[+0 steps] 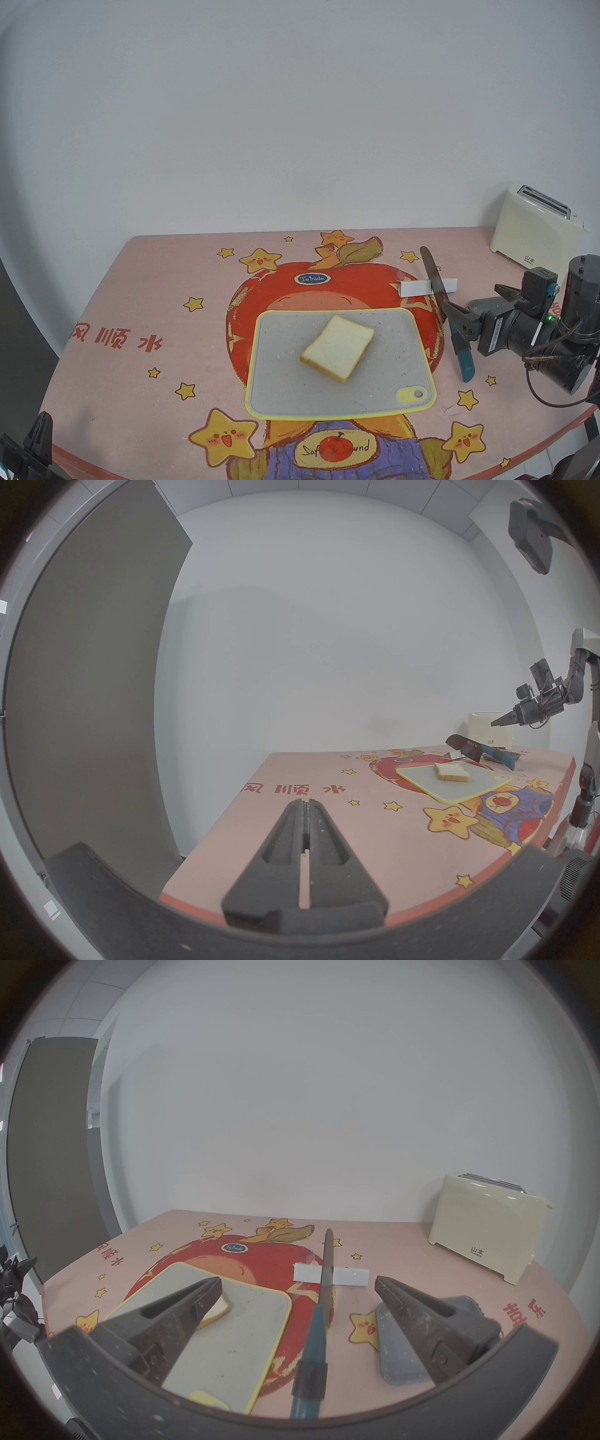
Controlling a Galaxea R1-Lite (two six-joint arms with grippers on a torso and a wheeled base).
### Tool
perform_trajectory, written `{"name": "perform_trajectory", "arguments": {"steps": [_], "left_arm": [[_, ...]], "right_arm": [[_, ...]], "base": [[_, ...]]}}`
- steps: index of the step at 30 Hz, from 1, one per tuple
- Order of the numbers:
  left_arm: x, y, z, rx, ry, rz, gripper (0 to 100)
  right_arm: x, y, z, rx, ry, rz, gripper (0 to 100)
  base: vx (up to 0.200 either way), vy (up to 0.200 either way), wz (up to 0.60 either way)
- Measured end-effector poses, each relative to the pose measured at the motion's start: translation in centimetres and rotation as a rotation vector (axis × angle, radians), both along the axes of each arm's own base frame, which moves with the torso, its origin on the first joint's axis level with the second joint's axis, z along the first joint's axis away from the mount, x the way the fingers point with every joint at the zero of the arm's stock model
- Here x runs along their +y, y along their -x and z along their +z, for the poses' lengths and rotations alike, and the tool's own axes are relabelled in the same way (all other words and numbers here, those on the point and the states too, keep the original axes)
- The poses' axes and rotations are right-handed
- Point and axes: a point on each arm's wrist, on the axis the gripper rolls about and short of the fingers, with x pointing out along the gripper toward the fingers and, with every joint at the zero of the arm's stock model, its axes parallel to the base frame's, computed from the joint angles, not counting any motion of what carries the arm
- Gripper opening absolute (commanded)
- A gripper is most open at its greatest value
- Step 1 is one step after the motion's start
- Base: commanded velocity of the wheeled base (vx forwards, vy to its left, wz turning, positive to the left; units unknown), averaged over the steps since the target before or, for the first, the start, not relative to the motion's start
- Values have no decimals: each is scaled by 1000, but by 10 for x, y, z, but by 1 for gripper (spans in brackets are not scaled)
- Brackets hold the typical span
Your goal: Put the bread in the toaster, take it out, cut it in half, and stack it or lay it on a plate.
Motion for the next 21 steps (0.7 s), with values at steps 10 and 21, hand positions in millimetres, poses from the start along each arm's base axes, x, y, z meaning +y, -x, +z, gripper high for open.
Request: {"name": "perform_trajectory", "arguments": {"steps": [10,21], "left_arm": [[0,0,0,0,3,4,0],[0,0,0,0,4,4,0]], "right_arm": [[2,-6,-5,14,16,-30,100],[5,-13,-16,47,55,-93,100]], "base": [[0,120,0],[0,164,0]]}}
